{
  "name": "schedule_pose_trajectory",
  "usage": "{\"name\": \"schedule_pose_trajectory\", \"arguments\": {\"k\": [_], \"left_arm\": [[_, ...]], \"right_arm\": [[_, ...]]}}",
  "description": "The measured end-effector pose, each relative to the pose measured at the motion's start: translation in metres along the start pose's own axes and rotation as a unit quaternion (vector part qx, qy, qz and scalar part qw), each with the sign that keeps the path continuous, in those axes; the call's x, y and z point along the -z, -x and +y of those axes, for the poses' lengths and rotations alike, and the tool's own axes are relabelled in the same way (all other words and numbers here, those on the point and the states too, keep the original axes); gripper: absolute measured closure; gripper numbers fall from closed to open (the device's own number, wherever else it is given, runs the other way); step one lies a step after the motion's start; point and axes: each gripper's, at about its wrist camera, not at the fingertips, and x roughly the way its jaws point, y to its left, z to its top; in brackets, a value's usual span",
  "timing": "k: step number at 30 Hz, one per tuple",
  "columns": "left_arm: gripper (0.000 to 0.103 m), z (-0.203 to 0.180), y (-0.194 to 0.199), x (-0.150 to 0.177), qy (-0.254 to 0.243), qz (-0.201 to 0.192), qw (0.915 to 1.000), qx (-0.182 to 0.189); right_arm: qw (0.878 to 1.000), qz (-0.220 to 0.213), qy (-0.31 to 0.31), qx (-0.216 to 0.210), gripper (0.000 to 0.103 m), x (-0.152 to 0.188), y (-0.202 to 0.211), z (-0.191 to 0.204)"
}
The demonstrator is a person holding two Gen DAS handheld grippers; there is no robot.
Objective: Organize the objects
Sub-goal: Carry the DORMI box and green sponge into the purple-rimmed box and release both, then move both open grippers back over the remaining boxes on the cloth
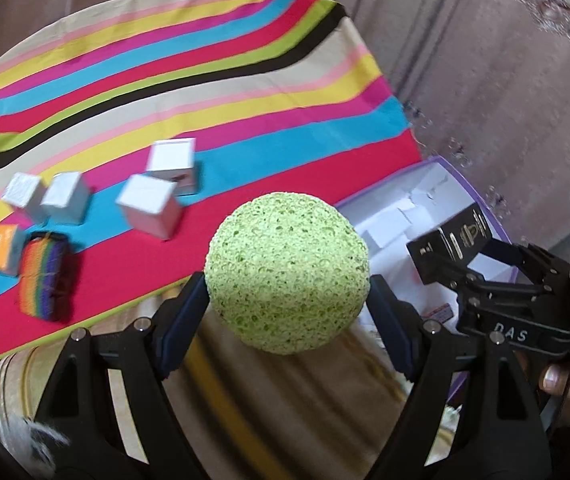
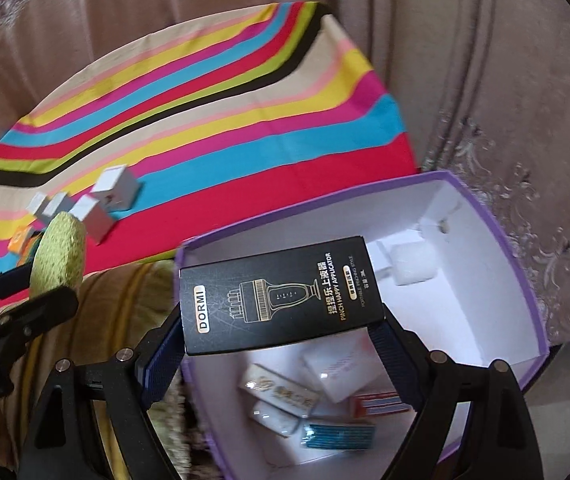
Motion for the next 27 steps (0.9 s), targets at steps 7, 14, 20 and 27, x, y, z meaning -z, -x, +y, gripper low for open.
{"name": "schedule_pose_trajectory", "arguments": {"k": [7,14,20,27], "left_arm": [[0.021,-0.035,-0.016,-0.009,-0.036,0.009,0.9989,0.030],[0.012,-0.047,-0.027,-0.014,-0.038,0.021,0.9975,0.056],[0.010,-0.048,-0.026,-0.015,-0.034,0.015,0.9973,0.064],[0.010,-0.041,-0.017,-0.015,-0.024,-0.005,0.9966,0.078]], "right_arm": [[0.999,-0.009,-0.032,0.028,0.014,-0.003,0.002,-0.029],[0.997,-0.017,-0.061,0.051,0.011,-0.004,0.003,-0.053],[0.997,-0.023,-0.048,0.061,0.007,-0.003,0.003,-0.052],[0.997,-0.028,-0.043,0.065,0.007,-0.005,0.008,-0.046]]}}
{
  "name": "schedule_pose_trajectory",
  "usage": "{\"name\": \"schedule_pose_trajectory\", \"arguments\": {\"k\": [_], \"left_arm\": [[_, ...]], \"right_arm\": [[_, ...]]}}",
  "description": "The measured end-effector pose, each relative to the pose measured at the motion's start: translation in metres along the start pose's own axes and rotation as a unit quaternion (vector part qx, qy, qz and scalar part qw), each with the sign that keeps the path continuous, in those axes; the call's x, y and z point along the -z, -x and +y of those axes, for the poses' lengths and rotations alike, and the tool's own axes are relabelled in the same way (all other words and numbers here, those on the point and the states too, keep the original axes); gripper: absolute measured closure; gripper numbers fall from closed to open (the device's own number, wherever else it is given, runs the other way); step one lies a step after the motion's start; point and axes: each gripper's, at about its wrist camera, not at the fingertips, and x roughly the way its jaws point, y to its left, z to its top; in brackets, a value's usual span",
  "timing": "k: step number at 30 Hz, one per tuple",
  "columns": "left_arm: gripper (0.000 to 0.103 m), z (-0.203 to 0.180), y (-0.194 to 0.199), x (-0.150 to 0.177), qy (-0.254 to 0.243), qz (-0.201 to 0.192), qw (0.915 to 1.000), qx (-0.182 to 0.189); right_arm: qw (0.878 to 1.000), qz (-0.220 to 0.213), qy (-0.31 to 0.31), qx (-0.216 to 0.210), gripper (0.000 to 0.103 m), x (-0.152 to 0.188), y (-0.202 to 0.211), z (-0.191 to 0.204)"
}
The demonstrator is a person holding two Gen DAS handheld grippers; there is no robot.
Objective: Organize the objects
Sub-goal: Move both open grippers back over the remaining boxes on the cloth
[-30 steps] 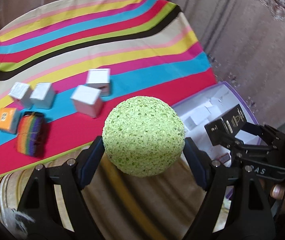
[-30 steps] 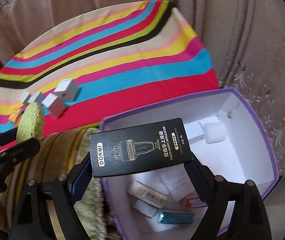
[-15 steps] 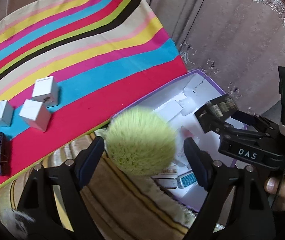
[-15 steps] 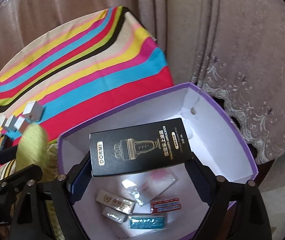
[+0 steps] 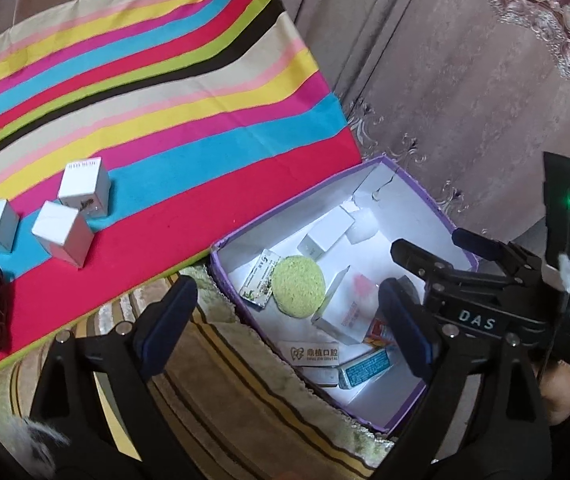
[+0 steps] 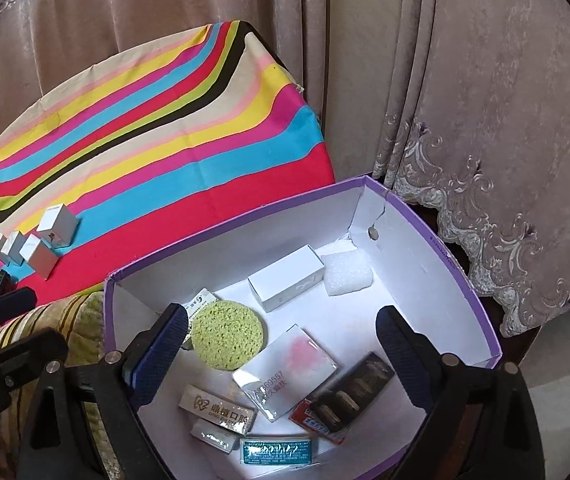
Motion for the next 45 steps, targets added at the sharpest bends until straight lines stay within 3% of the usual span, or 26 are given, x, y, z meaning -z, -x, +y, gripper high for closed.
{"name": "schedule_pose_trajectory", "arguments": {"k": [8,16,18,20,25,30,35,37,41,45], "left_arm": [[0.010,-0.002,0.013,0.003,-0.036,-0.011,0.9991,-0.020],[0.010,0.025,0.026,0.011,-0.008,0.001,0.9980,-0.063],[0.010,0.036,0.033,0.014,0.003,-0.006,0.9942,-0.107],[0.010,0.045,0.042,0.016,0.016,-0.023,0.9926,-0.118],[0.007,0.058,0.074,0.024,0.011,-0.071,0.9832,-0.168],[0.004,0.072,0.099,0.035,0.016,-0.092,0.9779,-0.187],[0.004,0.095,0.117,0.050,0.044,-0.086,0.9812,-0.167],[0.004,0.106,0.126,0.055,0.056,-0.092,0.9786,-0.175],[0.004,0.130,0.135,0.065,0.067,-0.083,0.9643,-0.242],[0.004,0.158,0.147,0.077,0.110,-0.095,0.9623,-0.230]], "right_arm": [[1.000,-0.002,0.011,0.006,0.007,-0.003,0.006,0.012],[0.996,-0.046,0.057,0.047,0.007,-0.004,0.020,0.045],[0.996,-0.041,0.066,0.037,0.007,-0.004,0.020,0.052],[0.997,-0.042,0.060,0.015,0.007,-0.004,0.021,0.057],[0.997,-0.041,0.062,0.015,0.007,-0.006,0.025,0.069],[0.995,-0.052,0.081,-0.011,0.007,-0.006,0.035,0.088],[0.994,-0.050,0.083,-0.049,0.007,-0.006,0.039,0.108],[0.993,-0.047,0.091,-0.064,0.007,-0.005,0.040,0.119],[0.991,-0.039,0.100,-0.082,0.007,-0.001,0.038,0.141],[0.987,-0.030,0.116,-0.108,0.007,0.003,0.036,0.167]]}}
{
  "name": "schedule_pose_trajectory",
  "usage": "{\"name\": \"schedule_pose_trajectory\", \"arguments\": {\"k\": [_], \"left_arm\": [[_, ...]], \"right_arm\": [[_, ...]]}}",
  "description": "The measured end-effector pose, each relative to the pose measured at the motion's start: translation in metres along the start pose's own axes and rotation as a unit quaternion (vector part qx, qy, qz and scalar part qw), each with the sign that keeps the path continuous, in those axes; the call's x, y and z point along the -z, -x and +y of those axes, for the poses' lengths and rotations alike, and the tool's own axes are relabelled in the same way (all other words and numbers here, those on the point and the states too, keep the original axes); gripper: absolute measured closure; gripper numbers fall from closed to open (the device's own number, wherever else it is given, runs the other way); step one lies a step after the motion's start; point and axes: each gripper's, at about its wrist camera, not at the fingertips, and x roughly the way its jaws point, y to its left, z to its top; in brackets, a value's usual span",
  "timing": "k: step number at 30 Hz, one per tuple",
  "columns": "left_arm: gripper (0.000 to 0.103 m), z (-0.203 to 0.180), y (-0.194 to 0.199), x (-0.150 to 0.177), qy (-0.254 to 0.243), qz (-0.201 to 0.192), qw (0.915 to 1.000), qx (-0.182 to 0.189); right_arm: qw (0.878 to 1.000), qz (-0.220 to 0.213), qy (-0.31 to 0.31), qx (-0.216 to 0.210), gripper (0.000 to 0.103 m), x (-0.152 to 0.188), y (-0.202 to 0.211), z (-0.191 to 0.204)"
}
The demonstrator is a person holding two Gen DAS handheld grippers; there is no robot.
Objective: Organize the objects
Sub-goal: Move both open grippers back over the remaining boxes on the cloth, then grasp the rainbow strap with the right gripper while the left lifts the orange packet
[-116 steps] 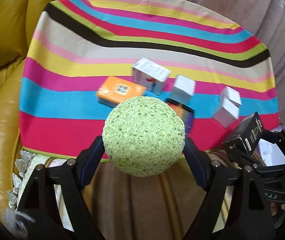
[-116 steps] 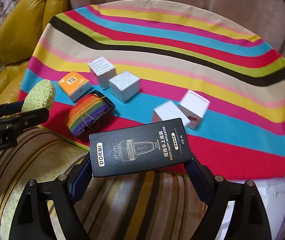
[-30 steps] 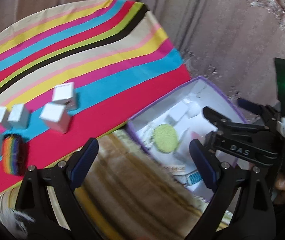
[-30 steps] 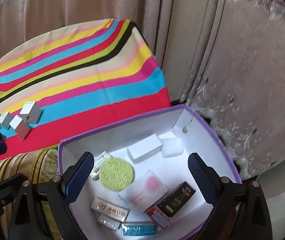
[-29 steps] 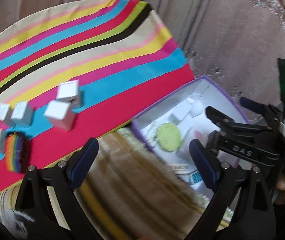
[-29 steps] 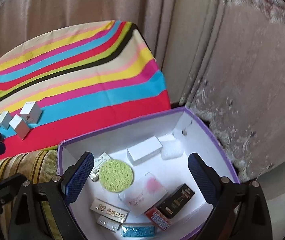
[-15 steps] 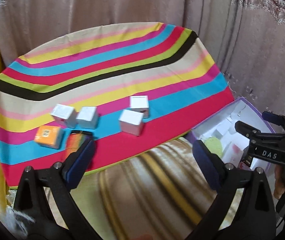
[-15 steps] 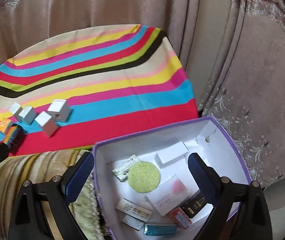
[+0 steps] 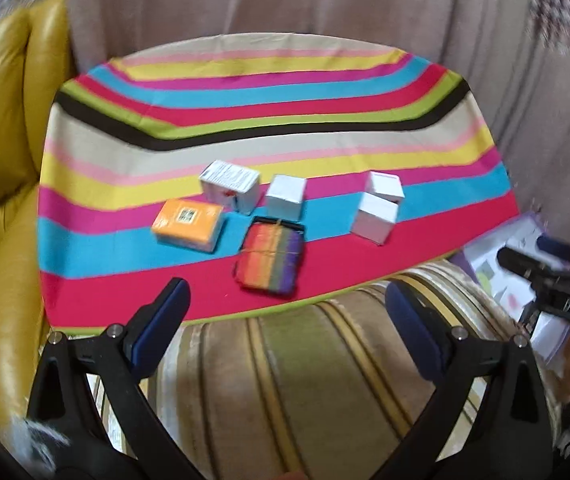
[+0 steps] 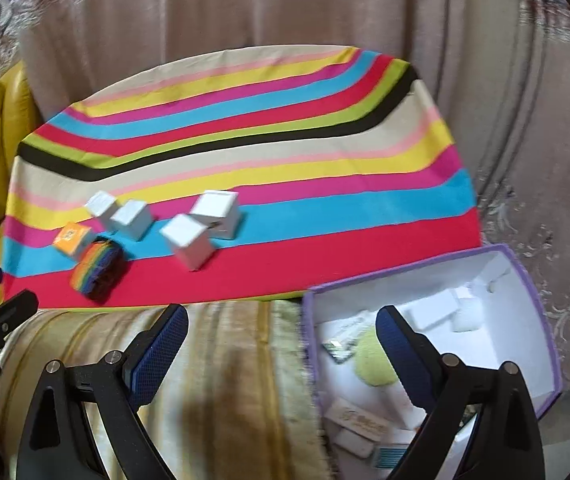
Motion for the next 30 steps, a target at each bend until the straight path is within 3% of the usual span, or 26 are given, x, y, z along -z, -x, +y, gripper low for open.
{"name": "schedule_pose_trajectory", "arguments": {"k": [5,14,20,30], "left_arm": [[0.004,0.020,-0.006,0.003,0.014,0.009,0.9999,0.002],[0.004,0.069,-0.028,0.006,0.082,0.044,0.9956,0.008],[0.004,0.096,-0.044,-0.003,0.085,0.048,0.9952,-0.002],[0.004,0.113,-0.086,-0.027,0.061,0.078,0.9949,0.015]], "right_arm": [[0.999,0.024,0.006,-0.047,0.007,0.002,-0.013,0.030],[0.996,0.057,0.031,-0.060,0.007,0.003,-0.032,0.080],[0.995,0.070,0.043,-0.061,0.007,-0.002,-0.043,0.107],[0.994,0.082,0.040,-0.065,0.007,-0.015,-0.062,0.142]]}}
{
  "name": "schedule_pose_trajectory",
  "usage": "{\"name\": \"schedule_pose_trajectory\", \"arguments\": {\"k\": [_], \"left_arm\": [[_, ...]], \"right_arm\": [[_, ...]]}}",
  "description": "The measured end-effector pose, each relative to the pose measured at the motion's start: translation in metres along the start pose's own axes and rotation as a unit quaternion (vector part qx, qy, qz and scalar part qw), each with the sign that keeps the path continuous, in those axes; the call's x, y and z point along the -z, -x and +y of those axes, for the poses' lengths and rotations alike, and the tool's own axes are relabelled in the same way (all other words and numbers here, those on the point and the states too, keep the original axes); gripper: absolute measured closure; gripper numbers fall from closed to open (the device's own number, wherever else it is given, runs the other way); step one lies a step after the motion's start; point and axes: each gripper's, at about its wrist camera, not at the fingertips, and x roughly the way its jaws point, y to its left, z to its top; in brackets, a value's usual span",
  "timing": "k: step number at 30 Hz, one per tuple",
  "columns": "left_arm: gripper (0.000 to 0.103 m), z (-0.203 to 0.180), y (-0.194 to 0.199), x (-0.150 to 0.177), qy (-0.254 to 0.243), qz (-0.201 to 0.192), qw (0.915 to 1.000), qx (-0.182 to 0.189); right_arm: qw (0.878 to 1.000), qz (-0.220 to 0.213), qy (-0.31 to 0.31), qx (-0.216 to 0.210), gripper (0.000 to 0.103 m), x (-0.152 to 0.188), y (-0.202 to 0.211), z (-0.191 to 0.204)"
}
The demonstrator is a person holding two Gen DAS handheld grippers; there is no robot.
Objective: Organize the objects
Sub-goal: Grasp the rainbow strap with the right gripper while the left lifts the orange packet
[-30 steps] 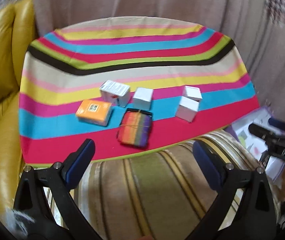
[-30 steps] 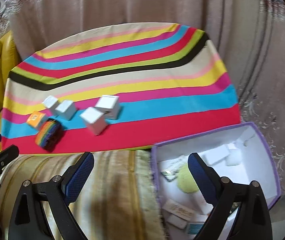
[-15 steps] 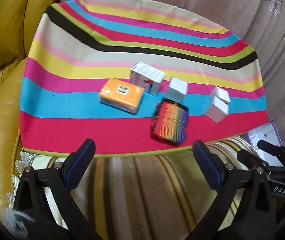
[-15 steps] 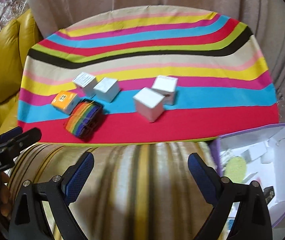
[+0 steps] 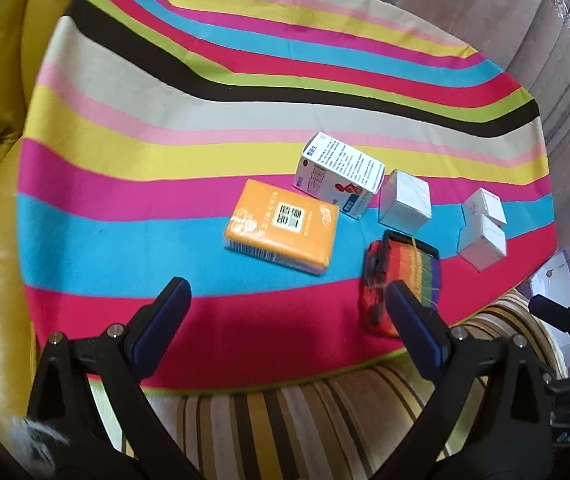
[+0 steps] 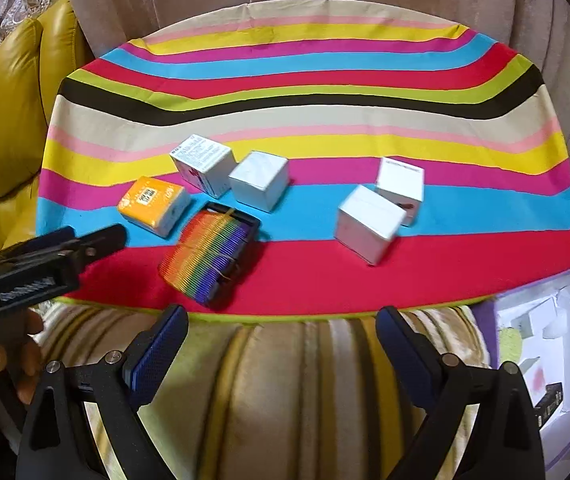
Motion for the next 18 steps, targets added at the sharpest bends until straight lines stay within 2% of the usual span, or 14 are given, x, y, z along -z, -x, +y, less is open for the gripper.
{"name": "schedule_pose_trajectory", "arguments": {"k": [8,15,16,18], "left_arm": [[0.004,0.002,-0.033,-0.020,-0.026,0.031,0.9990,-0.018],[0.004,0.008,-0.057,-0.030,-0.039,0.050,0.9978,-0.017],[0.006,0.007,-0.060,-0.030,-0.041,0.051,0.9978,-0.014],[0.023,0.007,-0.062,-0.030,-0.043,0.052,0.9977,-0.007]], "right_arm": [[1.000,0.021,-0.018,-0.006,0.007,-0.012,-0.020,0.019],[1.000,0.019,-0.019,0.009,0.007,-0.021,-0.029,0.030],[1.000,0.021,-0.017,0.011,0.007,-0.022,-0.032,0.032],[0.999,0.026,-0.016,0.015,0.007,-0.023,-0.037,0.034]]}}
